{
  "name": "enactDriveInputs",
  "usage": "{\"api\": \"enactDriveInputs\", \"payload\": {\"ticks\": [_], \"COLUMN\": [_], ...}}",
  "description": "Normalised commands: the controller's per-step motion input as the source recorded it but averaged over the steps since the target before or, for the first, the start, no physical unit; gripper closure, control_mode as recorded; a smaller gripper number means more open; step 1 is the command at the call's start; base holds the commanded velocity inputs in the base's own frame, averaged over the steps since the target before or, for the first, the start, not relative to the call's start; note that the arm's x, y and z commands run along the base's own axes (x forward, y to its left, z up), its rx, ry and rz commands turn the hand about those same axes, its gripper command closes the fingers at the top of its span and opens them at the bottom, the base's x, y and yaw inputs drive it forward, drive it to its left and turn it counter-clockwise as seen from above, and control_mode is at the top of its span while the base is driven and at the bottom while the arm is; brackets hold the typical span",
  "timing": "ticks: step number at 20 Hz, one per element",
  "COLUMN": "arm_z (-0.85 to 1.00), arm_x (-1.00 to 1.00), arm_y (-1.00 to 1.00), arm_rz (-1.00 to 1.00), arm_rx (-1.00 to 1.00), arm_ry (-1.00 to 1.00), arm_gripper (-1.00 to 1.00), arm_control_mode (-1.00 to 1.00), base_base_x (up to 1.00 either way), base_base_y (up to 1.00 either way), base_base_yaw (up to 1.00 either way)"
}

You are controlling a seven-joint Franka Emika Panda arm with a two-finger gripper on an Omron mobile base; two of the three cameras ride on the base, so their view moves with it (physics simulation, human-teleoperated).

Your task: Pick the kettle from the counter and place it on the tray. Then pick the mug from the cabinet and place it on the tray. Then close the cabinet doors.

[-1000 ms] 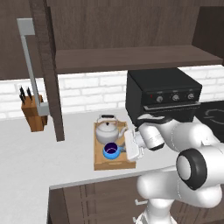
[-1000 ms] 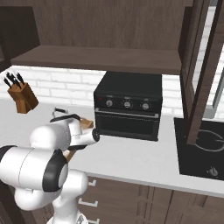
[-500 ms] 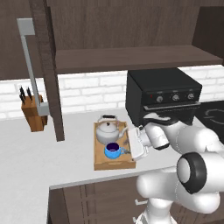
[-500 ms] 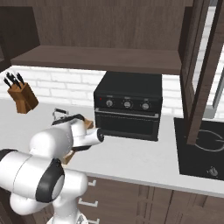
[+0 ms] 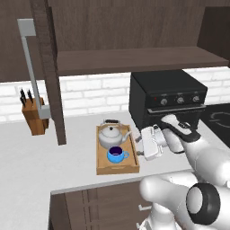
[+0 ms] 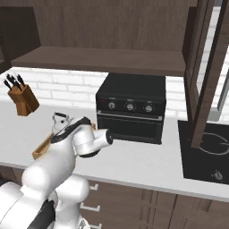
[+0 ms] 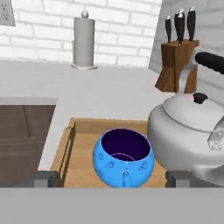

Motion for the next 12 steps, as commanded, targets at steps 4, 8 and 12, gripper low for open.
{"api": "enactDriveInputs", "payload": {"ticks": [4,8,12], "arm_z": [0.60,0.82,0.78], "arm_x": [-0.55,-0.33,-0.27], "arm_y": [-0.07,-0.02,-0.09], "arm_rz": [-0.23,-0.22,-0.21], "arm_rx": [0.01,0.00,0.00], "arm_ry": [-0.02,-0.04,-0.02], "arm_gripper": [-1.00,-1.00,-1.00], "arm_control_mode": [-1.00,-1.00,-1.00], "base_base_x": [0.00,0.00,0.00], "base_base_y": [0.00,0.00,0.00], "base_base_yaw": [0.00,0.00,0.00]}}
